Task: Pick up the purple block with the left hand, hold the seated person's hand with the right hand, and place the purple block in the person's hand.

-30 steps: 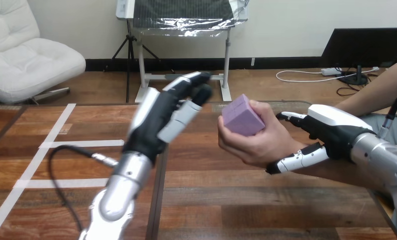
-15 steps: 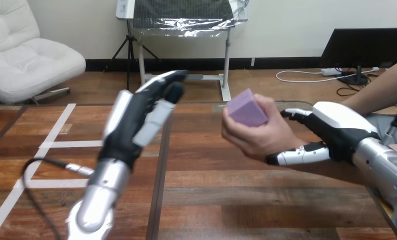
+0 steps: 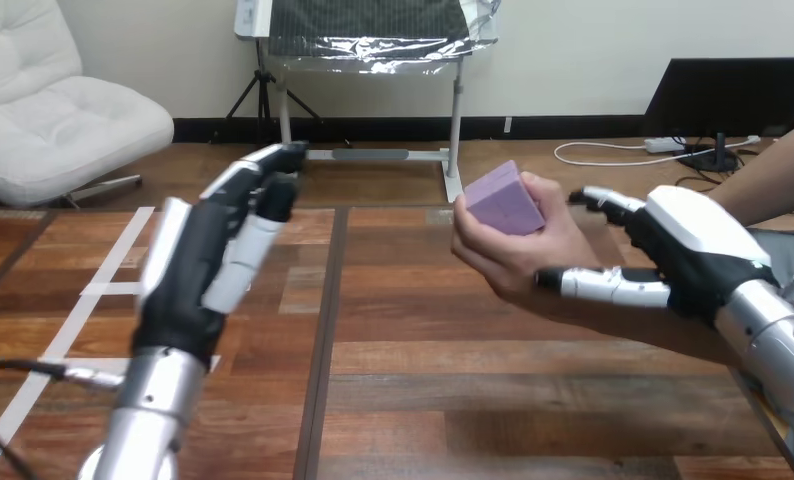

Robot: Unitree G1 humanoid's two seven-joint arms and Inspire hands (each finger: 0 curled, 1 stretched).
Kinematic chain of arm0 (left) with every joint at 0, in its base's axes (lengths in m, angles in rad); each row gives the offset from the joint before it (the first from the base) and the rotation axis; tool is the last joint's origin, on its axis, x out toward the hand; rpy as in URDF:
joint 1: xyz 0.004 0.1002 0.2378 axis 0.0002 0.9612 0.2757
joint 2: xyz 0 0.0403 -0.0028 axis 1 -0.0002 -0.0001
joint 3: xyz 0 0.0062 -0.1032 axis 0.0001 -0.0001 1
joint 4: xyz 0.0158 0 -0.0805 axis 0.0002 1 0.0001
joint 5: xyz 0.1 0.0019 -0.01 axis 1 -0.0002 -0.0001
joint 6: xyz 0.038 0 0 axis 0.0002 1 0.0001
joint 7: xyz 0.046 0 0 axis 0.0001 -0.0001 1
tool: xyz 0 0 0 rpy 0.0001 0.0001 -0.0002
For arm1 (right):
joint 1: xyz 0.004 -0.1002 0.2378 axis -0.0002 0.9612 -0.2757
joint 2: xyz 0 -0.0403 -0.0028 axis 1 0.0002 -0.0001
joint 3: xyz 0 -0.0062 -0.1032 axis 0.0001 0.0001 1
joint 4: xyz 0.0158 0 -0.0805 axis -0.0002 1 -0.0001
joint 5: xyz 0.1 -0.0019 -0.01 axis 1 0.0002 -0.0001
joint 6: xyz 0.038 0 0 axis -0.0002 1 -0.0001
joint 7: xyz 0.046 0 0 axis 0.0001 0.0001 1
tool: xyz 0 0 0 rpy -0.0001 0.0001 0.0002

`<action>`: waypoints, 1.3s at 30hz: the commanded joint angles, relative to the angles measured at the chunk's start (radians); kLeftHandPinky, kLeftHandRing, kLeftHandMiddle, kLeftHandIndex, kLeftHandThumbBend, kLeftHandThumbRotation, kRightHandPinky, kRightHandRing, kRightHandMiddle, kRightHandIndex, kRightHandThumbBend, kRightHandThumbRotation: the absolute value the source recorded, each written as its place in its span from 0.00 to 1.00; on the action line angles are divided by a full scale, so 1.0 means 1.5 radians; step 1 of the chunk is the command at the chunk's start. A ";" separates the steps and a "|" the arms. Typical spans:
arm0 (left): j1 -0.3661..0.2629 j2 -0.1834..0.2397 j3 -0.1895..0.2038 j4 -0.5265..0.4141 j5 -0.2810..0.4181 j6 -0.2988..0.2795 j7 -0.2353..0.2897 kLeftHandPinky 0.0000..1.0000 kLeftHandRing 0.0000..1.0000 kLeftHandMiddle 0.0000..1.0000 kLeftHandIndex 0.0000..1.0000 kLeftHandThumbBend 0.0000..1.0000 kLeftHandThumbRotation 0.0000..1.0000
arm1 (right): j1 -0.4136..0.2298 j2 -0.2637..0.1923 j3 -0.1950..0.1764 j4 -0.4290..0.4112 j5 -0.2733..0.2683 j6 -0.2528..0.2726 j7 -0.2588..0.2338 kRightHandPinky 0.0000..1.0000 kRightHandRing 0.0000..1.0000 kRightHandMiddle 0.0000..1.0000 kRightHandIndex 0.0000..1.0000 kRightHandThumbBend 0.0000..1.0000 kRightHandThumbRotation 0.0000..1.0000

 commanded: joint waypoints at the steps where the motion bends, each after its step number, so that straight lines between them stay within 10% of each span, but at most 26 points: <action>1: -0.004 0.005 0.010 -0.087 -0.022 0.000 -0.005 0.74 0.81 0.82 0.77 0.86 1.00 | 0.002 0.029 -0.026 -0.036 0.025 -0.027 -0.034 0.74 0.89 0.92 0.93 0.85 0.96; 22: 0.091 0.001 0.020 -0.195 -0.044 -0.019 -0.012 0.68 0.78 0.80 0.76 0.84 1.00 | 0.057 0.076 -0.068 -0.088 0.080 -0.126 -0.108 0.73 0.87 0.91 0.92 0.82 1.00; 39: 0.155 -0.009 0.019 -0.217 -0.072 -0.058 -0.018 0.69 0.79 0.80 0.76 0.83 1.00 | 0.095 0.098 -0.095 -0.162 0.103 -0.110 -0.095 0.75 0.87 0.91 0.92 0.84 1.00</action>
